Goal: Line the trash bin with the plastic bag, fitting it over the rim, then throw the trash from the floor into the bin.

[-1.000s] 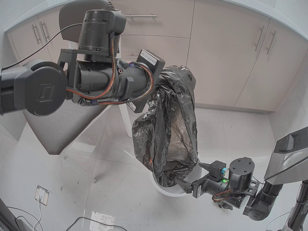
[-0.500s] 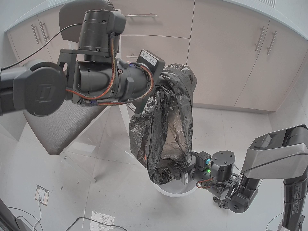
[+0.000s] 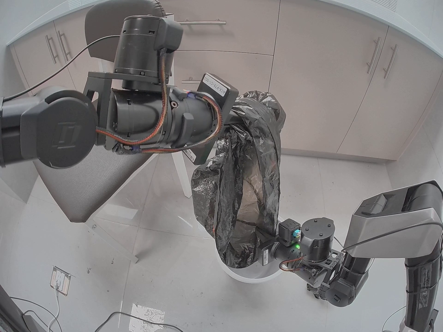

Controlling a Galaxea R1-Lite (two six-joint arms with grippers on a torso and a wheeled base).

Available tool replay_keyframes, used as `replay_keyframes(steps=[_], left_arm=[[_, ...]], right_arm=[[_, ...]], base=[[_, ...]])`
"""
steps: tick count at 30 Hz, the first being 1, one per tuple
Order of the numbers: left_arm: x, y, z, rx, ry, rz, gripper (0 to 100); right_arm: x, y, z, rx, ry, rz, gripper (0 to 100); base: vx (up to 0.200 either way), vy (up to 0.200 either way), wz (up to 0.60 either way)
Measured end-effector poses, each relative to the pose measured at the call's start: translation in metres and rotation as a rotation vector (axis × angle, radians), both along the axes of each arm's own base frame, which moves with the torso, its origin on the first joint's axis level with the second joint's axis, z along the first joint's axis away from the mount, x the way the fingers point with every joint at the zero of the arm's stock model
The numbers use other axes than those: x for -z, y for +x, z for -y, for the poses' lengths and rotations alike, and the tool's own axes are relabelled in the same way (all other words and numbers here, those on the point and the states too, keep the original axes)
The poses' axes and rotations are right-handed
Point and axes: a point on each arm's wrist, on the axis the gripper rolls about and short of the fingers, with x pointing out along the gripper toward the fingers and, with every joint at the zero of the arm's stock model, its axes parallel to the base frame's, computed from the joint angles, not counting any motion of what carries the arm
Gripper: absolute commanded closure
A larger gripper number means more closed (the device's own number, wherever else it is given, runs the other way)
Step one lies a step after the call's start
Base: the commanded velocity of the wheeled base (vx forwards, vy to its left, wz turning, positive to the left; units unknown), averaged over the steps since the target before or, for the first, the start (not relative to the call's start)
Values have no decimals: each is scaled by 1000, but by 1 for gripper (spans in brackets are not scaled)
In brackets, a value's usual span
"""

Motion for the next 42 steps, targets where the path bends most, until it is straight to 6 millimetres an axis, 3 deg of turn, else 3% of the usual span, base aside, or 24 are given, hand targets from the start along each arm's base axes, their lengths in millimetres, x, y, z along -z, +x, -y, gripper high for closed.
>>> replay_keyframes(steps=[5,10,19,25,31,42], left_arm=[[3,-1,0,1,11,-5,100],[14,-2,-1,19,78,12,100],[53,-16,1,134,309,79,100],[68,-25,4,188,353,131,100],[86,-27,8,219,377,129,100],[101,-23,14,228,396,101,100]], right_arm=[[-1,-7,5,-2,-14,-16,100],[-5,-25,28,-38,-54,-71,100],[-46,-59,82,-125,-23,-193,100],[-63,-83,102,-197,7,-305,100],[-75,-90,110,-202,42,-273,100],[-62,-75,104,-197,59,-235,100]], base=[[0,0,0],[0,0,0],[0,0,0],[0,0,0],[0,0,0],[0,0,0]])
